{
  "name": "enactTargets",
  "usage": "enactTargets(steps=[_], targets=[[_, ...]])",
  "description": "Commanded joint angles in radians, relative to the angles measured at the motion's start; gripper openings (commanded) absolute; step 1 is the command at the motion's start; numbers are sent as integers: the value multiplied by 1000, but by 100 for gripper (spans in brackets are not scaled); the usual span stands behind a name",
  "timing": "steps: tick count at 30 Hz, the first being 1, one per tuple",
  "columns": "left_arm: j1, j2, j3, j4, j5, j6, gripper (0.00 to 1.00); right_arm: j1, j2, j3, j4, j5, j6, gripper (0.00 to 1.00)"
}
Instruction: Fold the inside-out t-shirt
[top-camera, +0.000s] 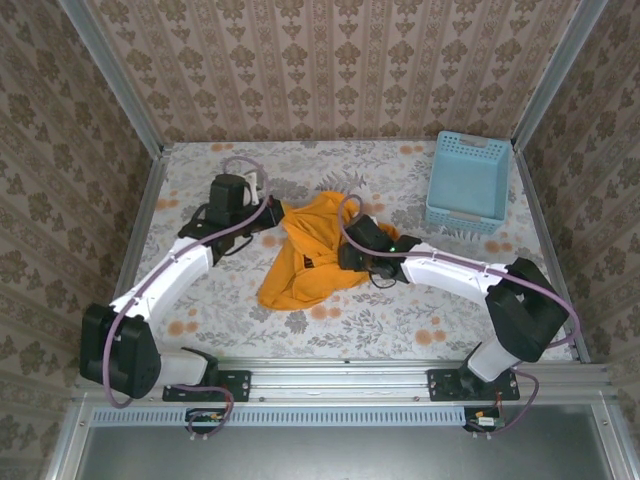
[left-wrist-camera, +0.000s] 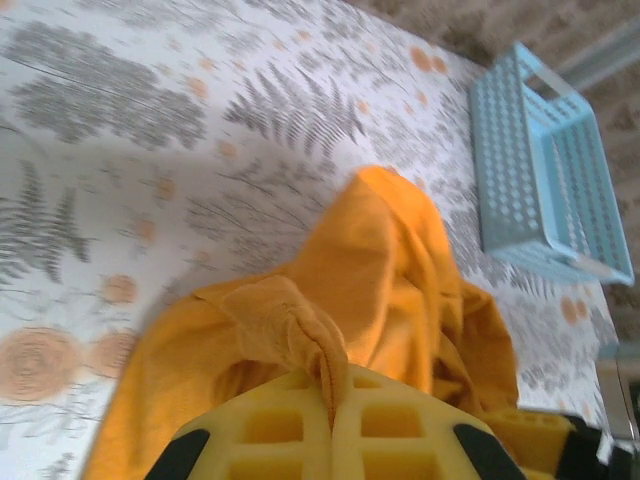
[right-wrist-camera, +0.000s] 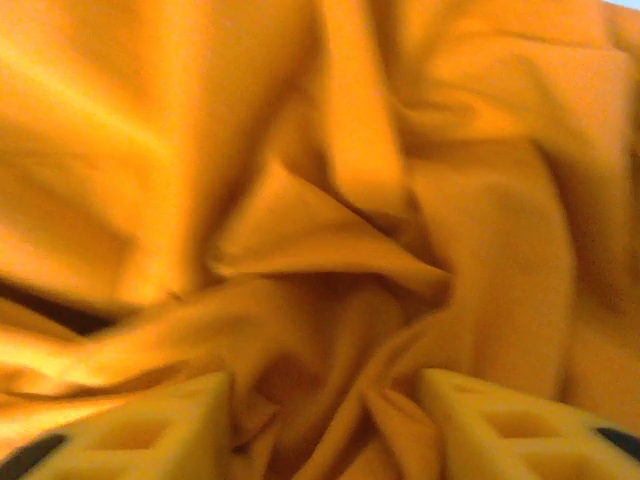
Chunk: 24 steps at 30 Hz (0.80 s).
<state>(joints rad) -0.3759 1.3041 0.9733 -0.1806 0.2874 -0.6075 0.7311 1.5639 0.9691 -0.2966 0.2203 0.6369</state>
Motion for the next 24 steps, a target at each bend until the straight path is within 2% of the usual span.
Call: enactTargets(steps=[1,6,9,11,13,14,16,18,19,22,24], targets=[[68,-90,17,-13,-6,-17,0,-3,-62,-70,-95,151,29,37],[148,-207,4,-29,-34,-4,0,-23,-224,-171,-109,256,13,16],[163,-234,-21,0,-1,-17,0,-46,-290,-233,-34,213,-6,13],[158,-221,-31,20,44,-26,0,-56,-289,-244,19,153,-28,11],[152,-207,-48,33,63,-36,0,-56,-268,-217,7,149,-33,11],[147,-197,-56,44,82,-37,0,-55,-261,-203,12,136,-45,16],[125,-175,-54,47,107,-30,0,-43,-264,-192,70,91,-82,36],[89,-163,-49,47,112,-13,0,-27,-263,-184,171,-2,-122,52],[73,-164,-49,49,108,-6,0,-22,-252,-177,220,-48,-132,58],[37,-184,-47,62,97,3,0,-8,-152,-125,342,-175,-150,66],[22,-207,-40,59,85,6,0,-4,-54,-54,356,-195,-159,67]])
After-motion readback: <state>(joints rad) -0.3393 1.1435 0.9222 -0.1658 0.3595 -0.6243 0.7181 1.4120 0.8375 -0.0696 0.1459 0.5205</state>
